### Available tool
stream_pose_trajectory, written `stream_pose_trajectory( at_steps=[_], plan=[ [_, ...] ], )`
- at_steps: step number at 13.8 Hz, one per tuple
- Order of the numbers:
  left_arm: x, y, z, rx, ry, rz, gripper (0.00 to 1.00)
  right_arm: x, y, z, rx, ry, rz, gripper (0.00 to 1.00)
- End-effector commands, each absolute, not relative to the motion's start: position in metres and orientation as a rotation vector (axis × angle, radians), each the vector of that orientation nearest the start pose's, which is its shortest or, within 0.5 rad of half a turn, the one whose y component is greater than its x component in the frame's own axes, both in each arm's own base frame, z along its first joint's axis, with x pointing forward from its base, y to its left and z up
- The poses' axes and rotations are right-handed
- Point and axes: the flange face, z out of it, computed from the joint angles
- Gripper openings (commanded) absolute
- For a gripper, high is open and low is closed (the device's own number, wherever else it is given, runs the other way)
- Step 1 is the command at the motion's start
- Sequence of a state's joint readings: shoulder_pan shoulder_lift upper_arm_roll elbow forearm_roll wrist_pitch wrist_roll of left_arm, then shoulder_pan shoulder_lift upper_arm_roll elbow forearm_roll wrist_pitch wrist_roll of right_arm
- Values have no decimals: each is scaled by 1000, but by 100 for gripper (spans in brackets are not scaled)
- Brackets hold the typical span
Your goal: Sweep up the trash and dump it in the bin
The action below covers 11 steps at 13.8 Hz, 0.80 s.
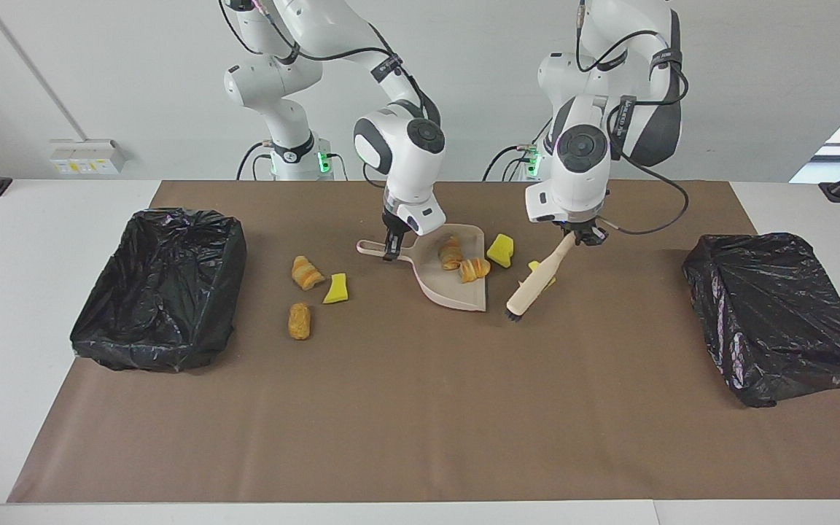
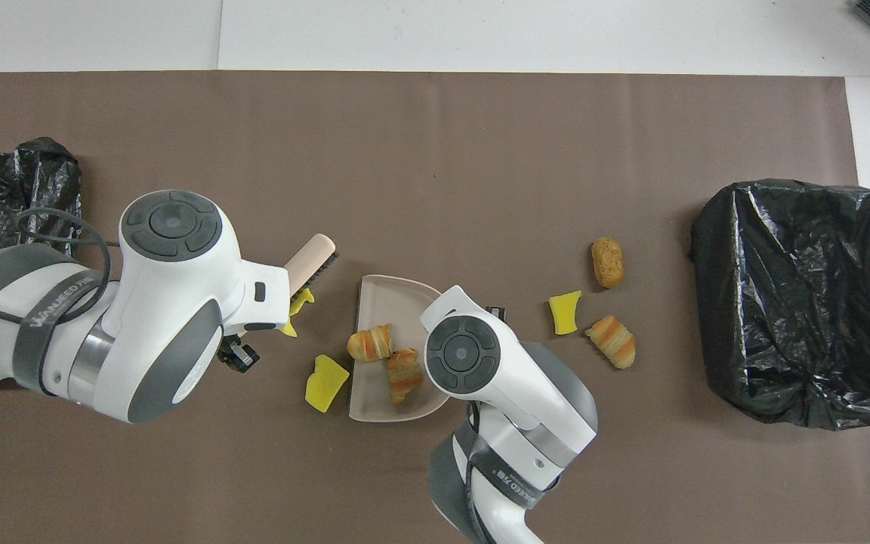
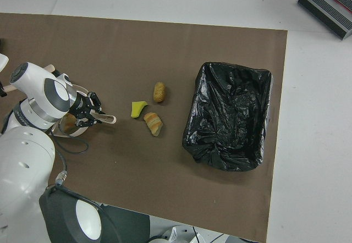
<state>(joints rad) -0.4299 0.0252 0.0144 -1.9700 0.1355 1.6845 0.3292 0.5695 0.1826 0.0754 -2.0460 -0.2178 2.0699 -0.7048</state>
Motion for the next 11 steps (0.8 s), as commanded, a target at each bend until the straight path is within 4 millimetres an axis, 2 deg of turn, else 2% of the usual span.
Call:
stream_pose_trajectory(
  at_steps=[1, 2, 3, 4, 5, 7, 9, 11],
  plan=[
    [465, -192, 451, -2807, 1060, 462, 0, 453, 320, 337, -2451, -2255, 334, 0],
    [459, -186, 445, -2872, 1008, 492, 0, 450, 321, 338, -2449, -2263, 367, 0],
    [450, -173, 434, -2960, 846, 541, 0, 451, 321, 340, -2453, -2262, 373, 0],
    [442, -146, 421, -3074, 573, 602, 0, 450, 321, 340, -2461, -2254, 379, 0],
    [428, -131, 410, -3143, 479, 625, 0, 450, 323, 342, -2460, -2257, 376, 0],
    [407, -125, 395, -3240, 403, 620, 0, 450, 323, 344, -2468, -2247, 387, 0],
    [405, -118, 389, -3338, 295, 649, 0, 450, 323, 343, -2480, -2233, 388, 0],
    [408, -116, 391, -3423, 234, 647, 0, 450, 322, 343, -2480, -2233, 391, 0]
  ],
)
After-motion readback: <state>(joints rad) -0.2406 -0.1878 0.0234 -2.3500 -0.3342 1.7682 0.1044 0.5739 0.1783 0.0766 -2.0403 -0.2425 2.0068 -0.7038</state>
